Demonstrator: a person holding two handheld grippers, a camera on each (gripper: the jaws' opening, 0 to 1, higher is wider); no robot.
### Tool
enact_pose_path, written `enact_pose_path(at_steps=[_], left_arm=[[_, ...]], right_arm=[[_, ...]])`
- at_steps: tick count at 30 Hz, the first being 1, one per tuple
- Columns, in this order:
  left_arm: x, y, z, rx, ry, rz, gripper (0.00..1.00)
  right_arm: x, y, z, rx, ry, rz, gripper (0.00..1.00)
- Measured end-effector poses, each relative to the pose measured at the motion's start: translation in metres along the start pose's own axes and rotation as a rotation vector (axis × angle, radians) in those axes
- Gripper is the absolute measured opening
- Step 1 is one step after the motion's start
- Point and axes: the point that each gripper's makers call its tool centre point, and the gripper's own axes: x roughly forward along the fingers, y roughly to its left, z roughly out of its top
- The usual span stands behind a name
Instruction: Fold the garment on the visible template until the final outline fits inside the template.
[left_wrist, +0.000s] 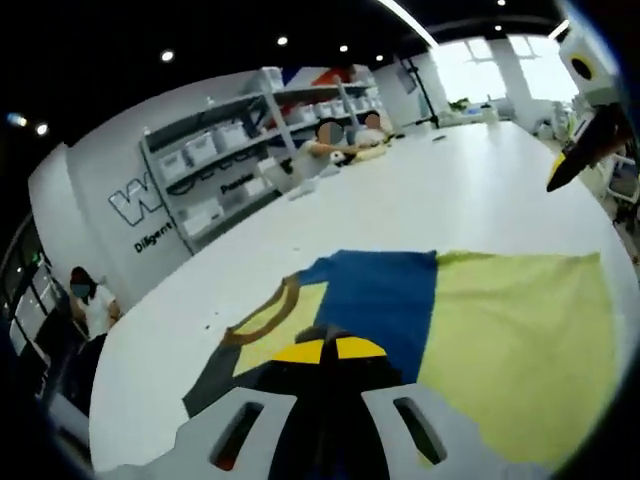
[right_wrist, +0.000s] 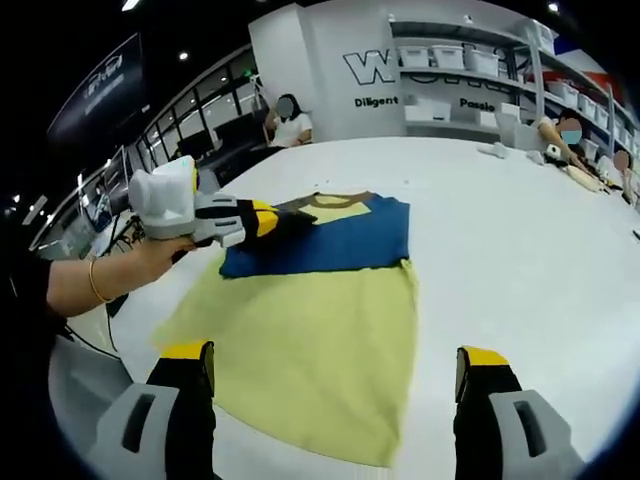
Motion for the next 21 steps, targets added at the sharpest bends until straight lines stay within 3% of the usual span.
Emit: enact_pose_path(at_steps=[4,10,13,17,21], left_arm=[[0.002,-0.004,-0.005,-0.030,0.018,-0.021,0.02],[0.005,-0.012,-0.010,-0.074,0.027,-0.052,0.14],[0.005,-0.016,-0.009,-0.103,0.021,-0.069,0.27],[0.002,-0.023,0.003,-0.153,-0.023,-0.101,0.57],[0.000,-0.026,0.007,-0.159,-0.029,-0.113,0.68]], right_arm=[[-0.001,-0.002,-0.001,0.003,0.001,-0.006,0.99],[-0.002,-0.003,-0.002,0.003,-0.001,-0.009,0.99],[-0.001,-0.002,-0.003,0.004,0.004,-0.008,0.99],[-0.001,-0.001,-0.004,0.005,0.001,-0.005,0.99],[-0.001,-0.001,-0.003,0.002,-0.002,-0.005,0.99]])
